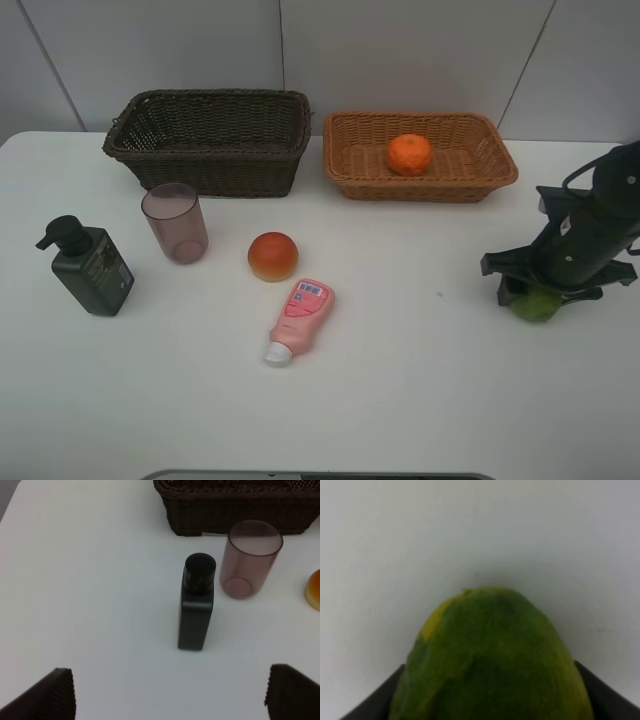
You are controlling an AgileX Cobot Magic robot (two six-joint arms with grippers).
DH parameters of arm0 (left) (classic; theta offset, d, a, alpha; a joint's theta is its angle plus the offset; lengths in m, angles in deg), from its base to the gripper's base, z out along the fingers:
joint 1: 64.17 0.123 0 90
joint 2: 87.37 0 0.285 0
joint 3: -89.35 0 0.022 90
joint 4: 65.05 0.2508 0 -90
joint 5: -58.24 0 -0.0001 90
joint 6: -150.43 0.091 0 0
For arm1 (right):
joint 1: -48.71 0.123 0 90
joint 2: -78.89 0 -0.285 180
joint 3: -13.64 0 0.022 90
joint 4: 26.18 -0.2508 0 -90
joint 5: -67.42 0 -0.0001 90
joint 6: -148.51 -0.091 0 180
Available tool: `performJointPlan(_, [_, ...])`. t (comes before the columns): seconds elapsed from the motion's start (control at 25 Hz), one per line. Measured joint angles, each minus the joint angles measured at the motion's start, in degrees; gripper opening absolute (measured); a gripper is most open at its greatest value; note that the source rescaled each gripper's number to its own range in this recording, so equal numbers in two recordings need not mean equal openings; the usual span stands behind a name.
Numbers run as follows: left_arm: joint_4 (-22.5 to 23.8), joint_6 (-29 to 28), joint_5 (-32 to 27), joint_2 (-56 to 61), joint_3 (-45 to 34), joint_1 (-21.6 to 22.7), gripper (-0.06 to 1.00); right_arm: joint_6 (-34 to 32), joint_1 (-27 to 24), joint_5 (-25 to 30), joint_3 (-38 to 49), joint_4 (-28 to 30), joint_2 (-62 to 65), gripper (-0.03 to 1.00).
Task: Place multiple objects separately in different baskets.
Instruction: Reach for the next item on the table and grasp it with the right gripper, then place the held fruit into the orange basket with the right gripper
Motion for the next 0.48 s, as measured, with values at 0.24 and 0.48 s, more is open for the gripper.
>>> performJointPlan(0.24, [0.00,0.00,0.00,0.00,0.00,0.00,0.98,0.00,0.00,0.00,0.00,0.00,0.00,0.05])
performJointPlan(0.48, [0.00,0.00,0.00,0.00,0.00,0.00,0.98,0.00,0.00,1.43,-0.29,-0.33,0.00,0.05])
